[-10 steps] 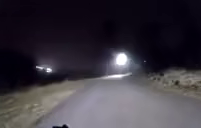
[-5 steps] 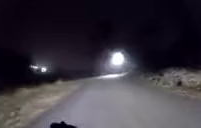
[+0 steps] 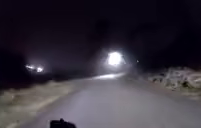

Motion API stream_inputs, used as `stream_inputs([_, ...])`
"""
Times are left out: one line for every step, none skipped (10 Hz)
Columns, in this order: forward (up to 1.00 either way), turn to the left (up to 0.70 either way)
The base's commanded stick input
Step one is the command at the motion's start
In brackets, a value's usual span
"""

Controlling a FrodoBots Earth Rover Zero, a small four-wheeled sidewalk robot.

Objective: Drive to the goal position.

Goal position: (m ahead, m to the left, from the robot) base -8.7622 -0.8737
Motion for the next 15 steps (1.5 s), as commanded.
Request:
stream_inputs([1.00, 0.00])
stream_inputs([1.00, 0.00])
stream_inputs([1.00, 0.00])
stream_inputs([1.00, 0.00])
stream_inputs([1.00, 0.00])
stream_inputs([1.00, 0.00])
stream_inputs([1.00, 0.00])
stream_inputs([1.00, 0.00])
stream_inputs([1.00, 0.00])
stream_inputs([1.00, -0.01])
stream_inputs([1.00, -0.02])
stream_inputs([1.00, -0.03])
stream_inputs([1.00, -0.05])
stream_inputs([1.00, -0.05])
stream_inputs([1.00, 0.00])
